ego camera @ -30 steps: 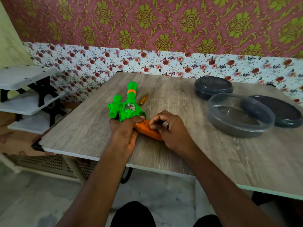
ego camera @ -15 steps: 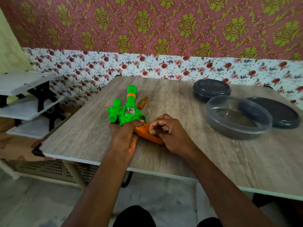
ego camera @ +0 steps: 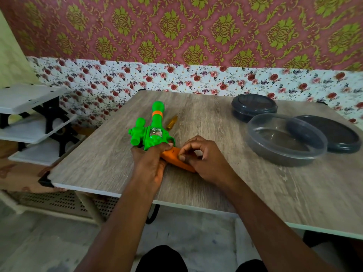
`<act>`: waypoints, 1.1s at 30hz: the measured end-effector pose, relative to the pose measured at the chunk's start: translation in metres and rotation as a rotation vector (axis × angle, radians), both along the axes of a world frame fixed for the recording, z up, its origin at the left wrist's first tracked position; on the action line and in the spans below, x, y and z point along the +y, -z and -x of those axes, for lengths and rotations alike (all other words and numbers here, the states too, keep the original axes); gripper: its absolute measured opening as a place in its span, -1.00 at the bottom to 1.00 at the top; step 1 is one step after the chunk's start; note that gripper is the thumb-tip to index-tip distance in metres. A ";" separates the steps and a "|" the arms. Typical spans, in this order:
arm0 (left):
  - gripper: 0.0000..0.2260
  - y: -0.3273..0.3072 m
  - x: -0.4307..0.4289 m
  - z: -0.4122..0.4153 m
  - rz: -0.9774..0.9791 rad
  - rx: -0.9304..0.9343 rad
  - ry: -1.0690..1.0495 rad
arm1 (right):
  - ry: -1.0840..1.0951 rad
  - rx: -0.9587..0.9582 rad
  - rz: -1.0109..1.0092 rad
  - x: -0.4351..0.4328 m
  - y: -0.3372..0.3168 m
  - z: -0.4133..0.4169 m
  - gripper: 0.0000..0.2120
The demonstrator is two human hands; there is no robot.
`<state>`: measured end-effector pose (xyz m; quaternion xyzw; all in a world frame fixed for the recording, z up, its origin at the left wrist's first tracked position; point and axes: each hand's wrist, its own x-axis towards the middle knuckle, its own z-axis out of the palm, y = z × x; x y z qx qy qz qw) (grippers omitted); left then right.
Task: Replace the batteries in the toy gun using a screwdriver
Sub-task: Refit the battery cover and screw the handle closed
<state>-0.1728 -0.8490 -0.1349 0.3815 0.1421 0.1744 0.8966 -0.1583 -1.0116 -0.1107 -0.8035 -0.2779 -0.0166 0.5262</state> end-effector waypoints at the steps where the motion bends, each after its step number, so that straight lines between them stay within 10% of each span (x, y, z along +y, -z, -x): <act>1: -0.27 0.000 0.000 0.000 -0.004 0.000 0.002 | -0.003 0.009 -0.003 0.000 0.000 0.000 -0.82; 33: -0.30 -0.005 -0.004 0.004 -0.004 0.051 -0.037 | -0.017 0.454 -0.298 0.002 -0.014 -0.002 -0.72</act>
